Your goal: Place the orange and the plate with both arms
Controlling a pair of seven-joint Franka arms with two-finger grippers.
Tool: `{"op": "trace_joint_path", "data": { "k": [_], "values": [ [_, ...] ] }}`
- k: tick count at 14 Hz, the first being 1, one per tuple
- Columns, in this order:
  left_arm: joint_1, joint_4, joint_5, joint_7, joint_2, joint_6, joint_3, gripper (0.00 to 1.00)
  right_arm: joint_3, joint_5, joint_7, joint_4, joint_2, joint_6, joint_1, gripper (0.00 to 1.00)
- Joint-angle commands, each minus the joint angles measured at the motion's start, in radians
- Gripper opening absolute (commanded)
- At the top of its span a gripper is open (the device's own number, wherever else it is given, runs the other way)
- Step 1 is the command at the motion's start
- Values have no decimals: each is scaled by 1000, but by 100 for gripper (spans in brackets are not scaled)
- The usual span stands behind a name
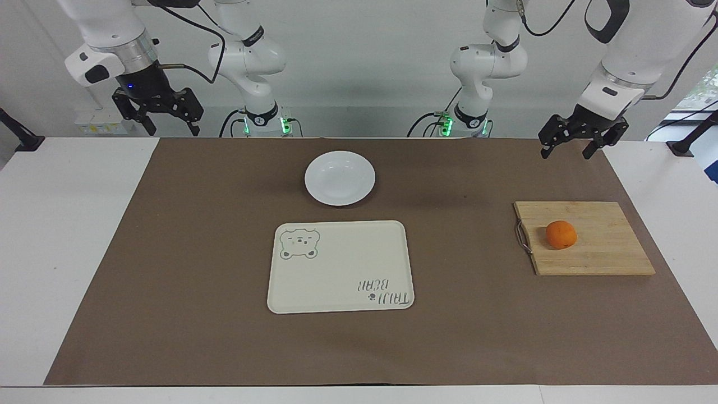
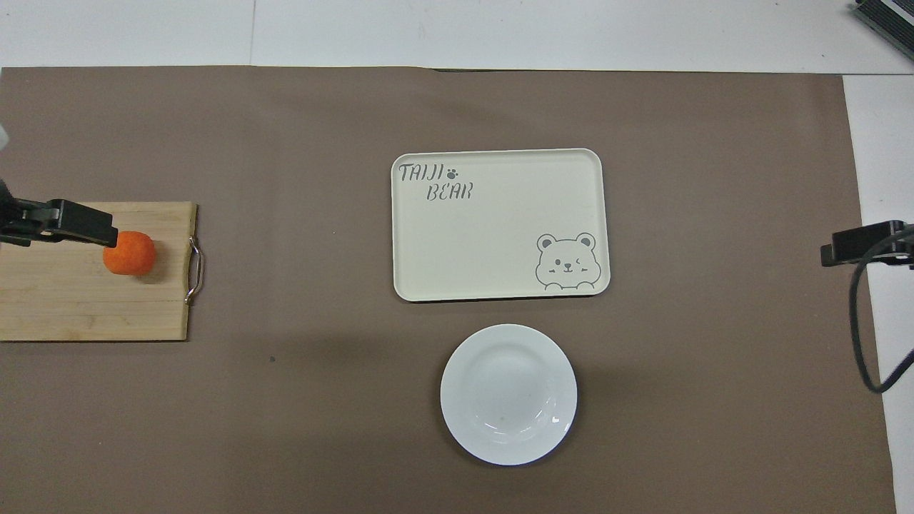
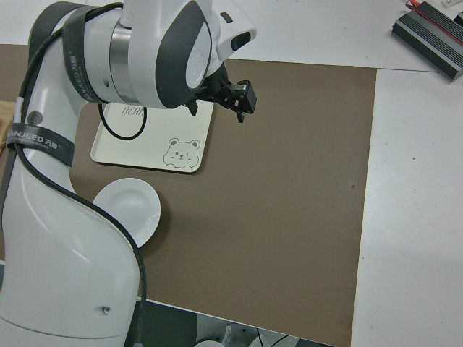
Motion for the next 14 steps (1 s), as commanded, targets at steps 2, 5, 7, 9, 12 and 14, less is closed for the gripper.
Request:
{"op": "trace_joint_path", "data": {
  "k": [2,5,7,9,12,14],
  "values": [
    [6,14,8,18,3,-14,-3,100,0,-8,-8,-14,-16,5,-1,100],
    [8,14,11,18,6,-18,-3,100,0,-8,-8,-14,-16,5,-1,100],
    [10,21,11,19,16,-25,-3,100,0,-8,-8,-14,-16,5,-1,100],
    [10,21,11,19,23,-22,-1,100,0,-8,-8,-14,-16,5,-1,100],
    [11,20,9,24,41,-11,-1,100,0,-8,-8,-14,-16,5,-1,100],
    [14,11,9,50,43,9,-1,100,0,-8,-10,-14,-16,5,-1,100]
  ]
}}
